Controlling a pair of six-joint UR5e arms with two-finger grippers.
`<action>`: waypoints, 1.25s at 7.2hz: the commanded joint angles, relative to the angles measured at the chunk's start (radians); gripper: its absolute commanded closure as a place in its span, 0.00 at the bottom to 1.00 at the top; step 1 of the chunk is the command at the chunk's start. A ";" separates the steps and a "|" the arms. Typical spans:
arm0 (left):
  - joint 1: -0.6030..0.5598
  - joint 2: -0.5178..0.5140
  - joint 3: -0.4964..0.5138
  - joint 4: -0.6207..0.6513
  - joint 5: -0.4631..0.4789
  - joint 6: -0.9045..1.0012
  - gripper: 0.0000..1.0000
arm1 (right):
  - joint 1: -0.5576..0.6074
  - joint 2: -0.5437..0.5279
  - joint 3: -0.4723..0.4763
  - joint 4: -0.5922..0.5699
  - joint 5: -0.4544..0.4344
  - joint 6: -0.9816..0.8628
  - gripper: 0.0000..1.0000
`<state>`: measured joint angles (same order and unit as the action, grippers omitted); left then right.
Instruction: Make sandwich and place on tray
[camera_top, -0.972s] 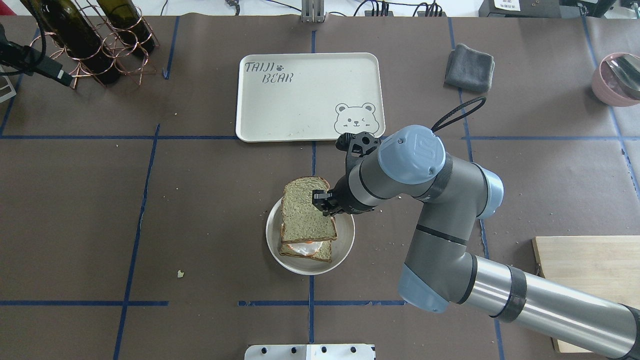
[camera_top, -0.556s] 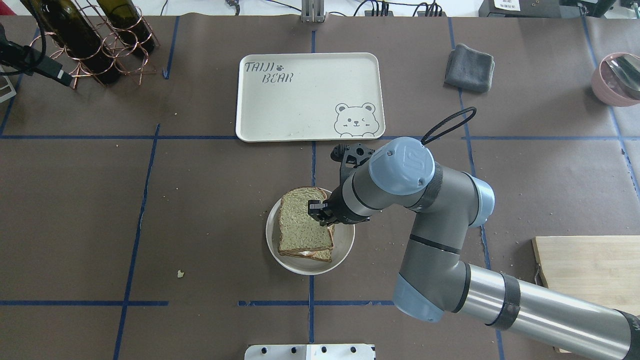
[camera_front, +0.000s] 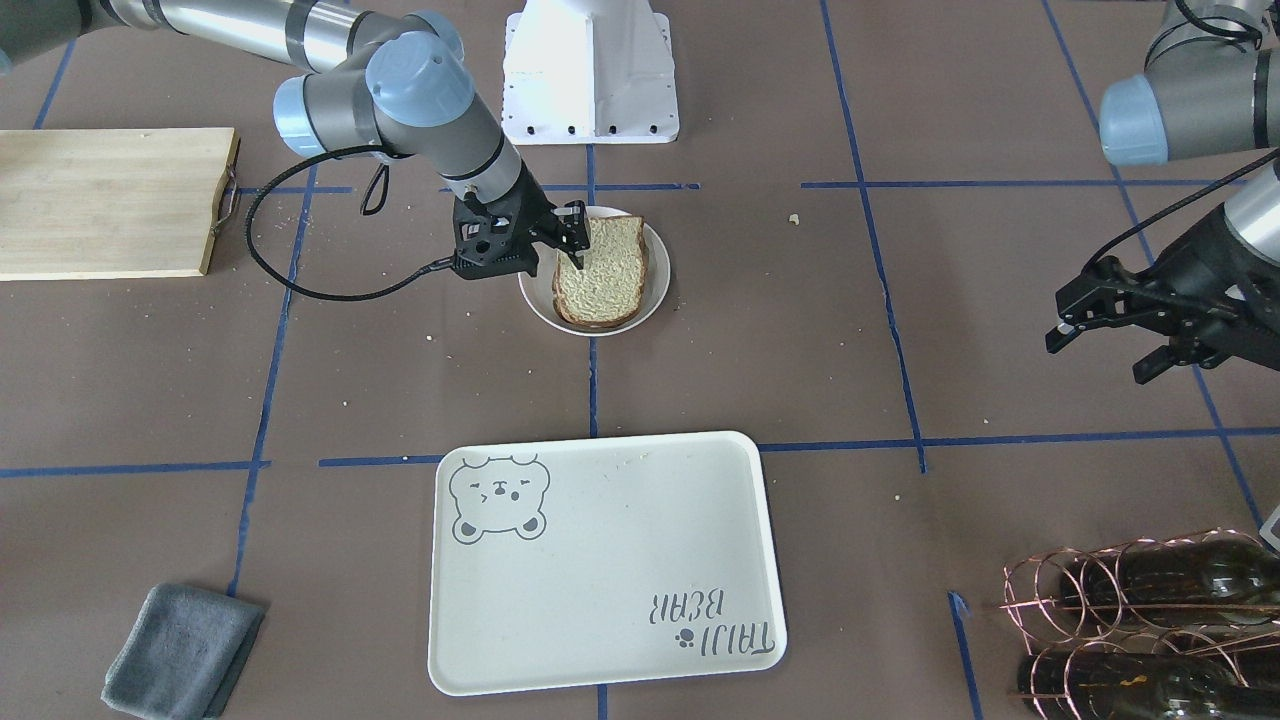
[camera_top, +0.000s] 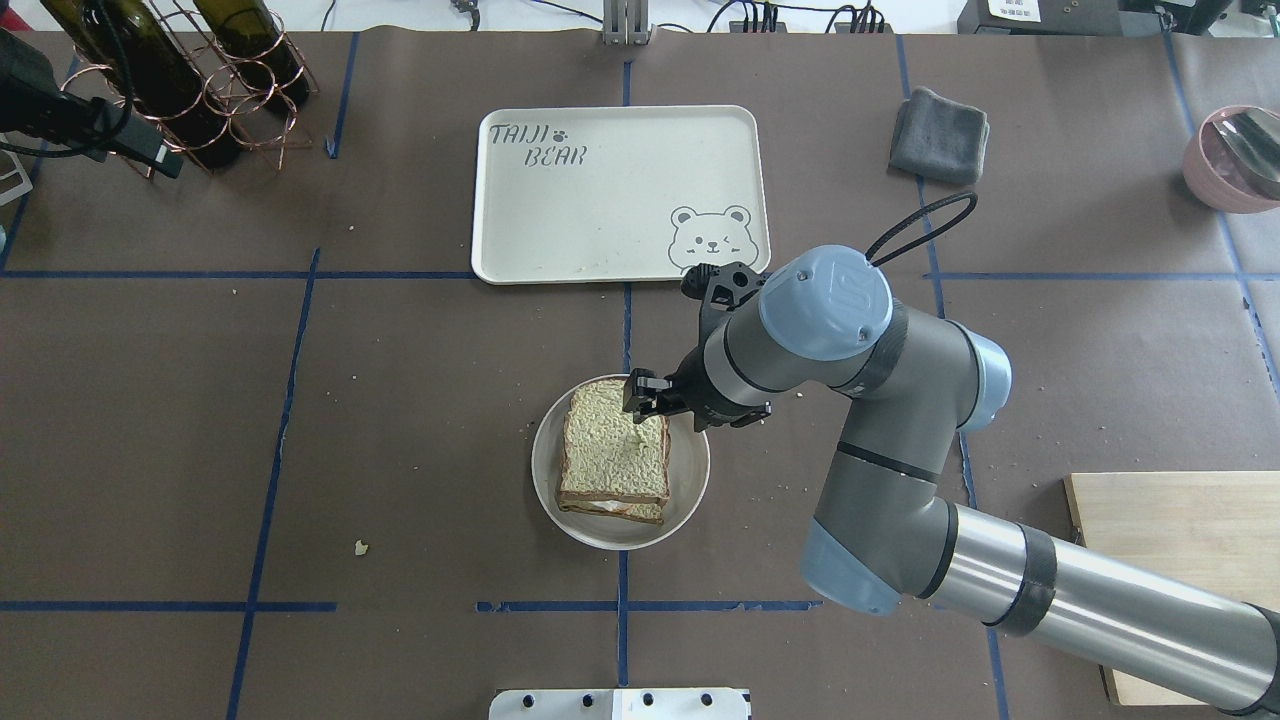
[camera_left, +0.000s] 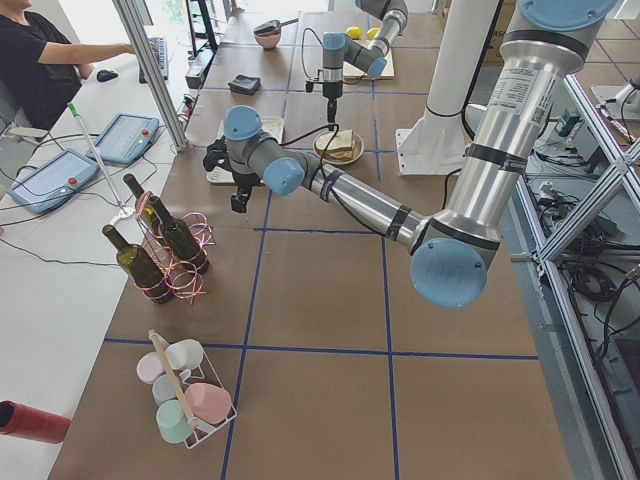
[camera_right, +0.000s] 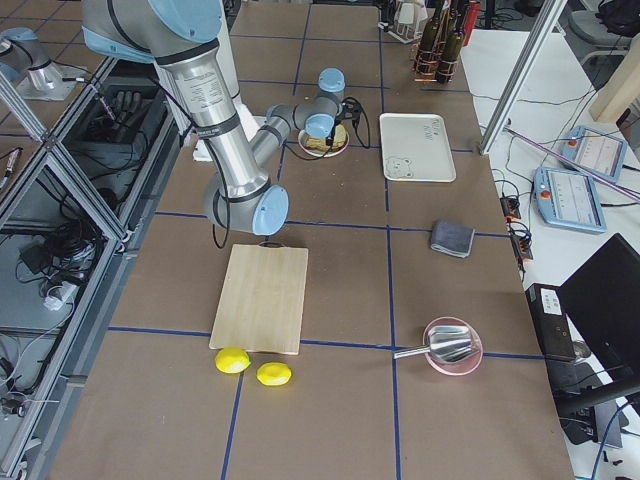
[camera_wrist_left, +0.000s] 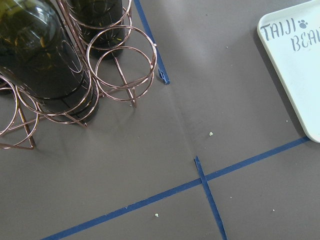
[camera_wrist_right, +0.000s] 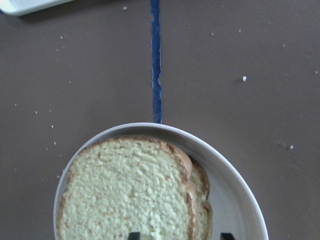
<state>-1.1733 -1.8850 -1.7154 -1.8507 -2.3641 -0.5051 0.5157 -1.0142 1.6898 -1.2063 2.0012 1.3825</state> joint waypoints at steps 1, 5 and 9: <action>0.117 -0.016 -0.013 -0.114 0.011 -0.256 0.00 | 0.114 -0.058 0.022 -0.002 0.030 -0.019 0.00; 0.447 -0.107 -0.052 -0.114 0.325 -0.634 0.05 | 0.346 -0.151 0.119 -0.289 0.114 -0.525 0.00; 0.668 -0.157 -0.026 -0.114 0.437 -0.817 0.27 | 0.620 -0.259 0.009 -0.289 0.321 -0.906 0.00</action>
<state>-0.5563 -2.0280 -1.7495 -1.9650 -1.9443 -1.2849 1.0590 -1.2594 1.7521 -1.4961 2.2539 0.5730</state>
